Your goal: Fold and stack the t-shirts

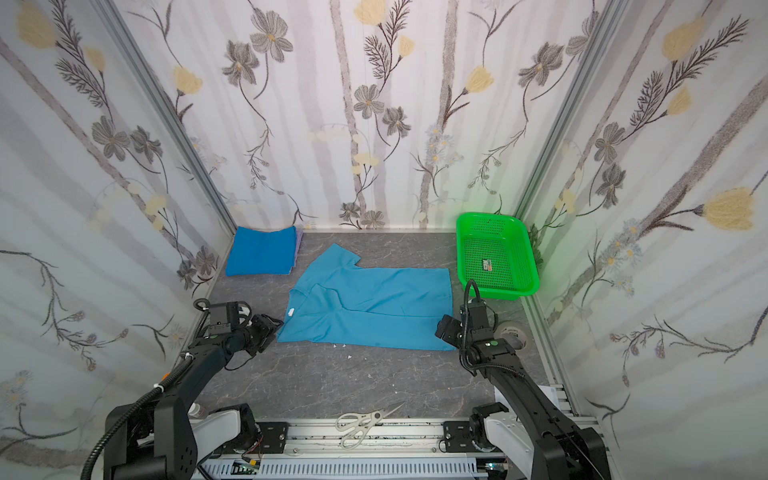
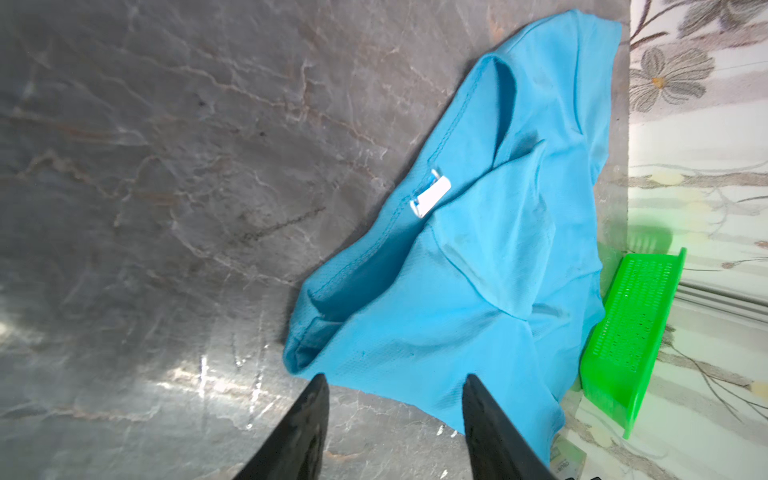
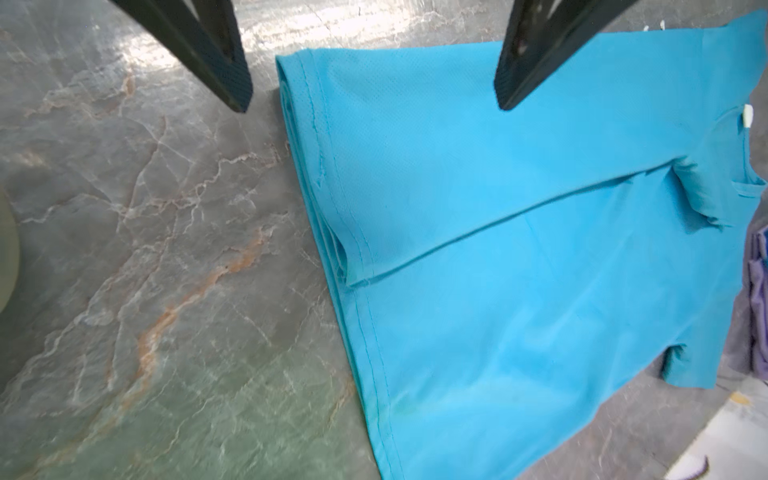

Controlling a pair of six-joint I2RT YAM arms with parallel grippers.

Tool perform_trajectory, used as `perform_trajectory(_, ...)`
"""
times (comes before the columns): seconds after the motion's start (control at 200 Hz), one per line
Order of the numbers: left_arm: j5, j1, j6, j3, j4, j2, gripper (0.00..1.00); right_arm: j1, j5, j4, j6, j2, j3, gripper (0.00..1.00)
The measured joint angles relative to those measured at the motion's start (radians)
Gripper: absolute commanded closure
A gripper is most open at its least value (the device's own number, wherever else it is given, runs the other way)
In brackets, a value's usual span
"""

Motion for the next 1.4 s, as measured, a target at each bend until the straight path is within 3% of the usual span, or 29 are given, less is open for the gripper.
perform_trajectory(0.09, -0.007, 0.000, -0.016, -0.030, -0.007, 0.000, 0.38, 0.000, -0.010, -0.001, 0.015, -0.004, -0.031, 0.03)
perform_trajectory(0.3, -0.032, -0.004, -0.059, -0.073, 0.012, 0.016, 0.48, -0.001, -0.011, 0.005, 0.041, 0.008, -0.053, 0.02)
perform_trajectory(0.37, -0.037, -0.004, -0.082, -0.089, 0.049, 0.023, 0.56, -0.001, -0.015, 0.011, 0.050, 0.013, -0.063, 0.02)
perform_trajectory(0.605, -0.066, -0.009, -0.132, -0.106, 0.201, 0.081, 0.61, -0.007, -0.030, 0.029, 0.066, 0.014, -0.092, 0.02)
perform_trajectory(0.779, -0.096, -0.022, -0.137, -0.101, 0.231, 0.114, 0.80, -0.022, -0.053, 0.051, 0.075, 0.007, -0.111, 0.03)
perform_trajectory(0.874, -0.120, -0.026, -0.138, -0.101, 0.221, 0.115, 1.00, -0.040, -0.074, 0.062, 0.076, 0.005, -0.122, 0.05)
perform_trajectory(1.099, -0.137, -0.030, -0.132, -0.103, 0.211, 0.105, 1.00, -0.058, -0.159, 0.105, 0.074, 0.022, -0.129, 0.13)
perform_trajectory(1.209, -0.137, -0.030, -0.132, -0.103, 0.211, 0.097, 1.00, -0.063, -0.183, 0.130, 0.074, 0.031, -0.139, 0.32)
perform_trajectory(1.319, -0.138, -0.030, -0.126, -0.094, 0.201, 0.082, 1.00, -0.079, -0.186, 0.151, 0.074, 0.049, -0.148, 0.73)
perform_trajectory(1.399, -0.140, -0.030, -0.114, -0.083, 0.196, 0.077, 1.00, -0.094, -0.185, 0.160, 0.072, 0.072, -0.156, 0.97)
